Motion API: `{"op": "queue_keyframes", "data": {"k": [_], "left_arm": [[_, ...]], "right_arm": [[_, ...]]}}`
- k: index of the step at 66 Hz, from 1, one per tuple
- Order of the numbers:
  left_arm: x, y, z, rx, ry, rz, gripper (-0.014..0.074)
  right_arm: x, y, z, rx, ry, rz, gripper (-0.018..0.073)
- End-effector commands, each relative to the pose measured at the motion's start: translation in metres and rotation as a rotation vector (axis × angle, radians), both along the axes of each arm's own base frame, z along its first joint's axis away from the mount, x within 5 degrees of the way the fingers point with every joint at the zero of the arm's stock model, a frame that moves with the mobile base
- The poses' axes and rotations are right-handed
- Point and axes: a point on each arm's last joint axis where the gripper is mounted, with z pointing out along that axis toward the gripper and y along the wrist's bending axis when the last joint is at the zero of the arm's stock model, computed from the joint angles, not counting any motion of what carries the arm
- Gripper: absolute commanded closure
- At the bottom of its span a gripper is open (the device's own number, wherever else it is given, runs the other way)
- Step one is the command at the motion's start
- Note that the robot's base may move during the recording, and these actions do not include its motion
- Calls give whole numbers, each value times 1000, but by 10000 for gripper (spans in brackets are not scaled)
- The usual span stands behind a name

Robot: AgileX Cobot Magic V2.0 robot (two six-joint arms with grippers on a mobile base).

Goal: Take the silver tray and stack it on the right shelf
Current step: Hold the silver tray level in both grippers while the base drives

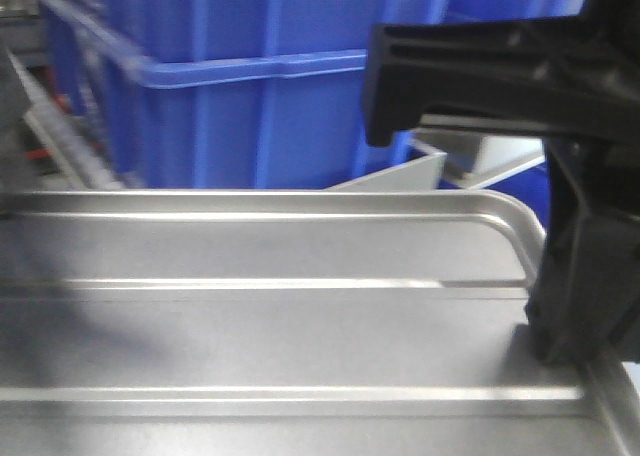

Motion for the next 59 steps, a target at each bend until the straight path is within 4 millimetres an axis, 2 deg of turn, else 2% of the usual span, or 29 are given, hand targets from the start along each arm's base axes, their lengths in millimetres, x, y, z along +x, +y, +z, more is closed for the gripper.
{"op": "queue_keyframes", "data": {"k": [1,59], "left_arm": [[1,7,8,48,-30,-2,695],[0,7,8,48,-29,-2,694]], "right_arm": [[2,-10,11,-44,-45,-9,496],[2,-10,11,-44,-45,-9,496]]}}
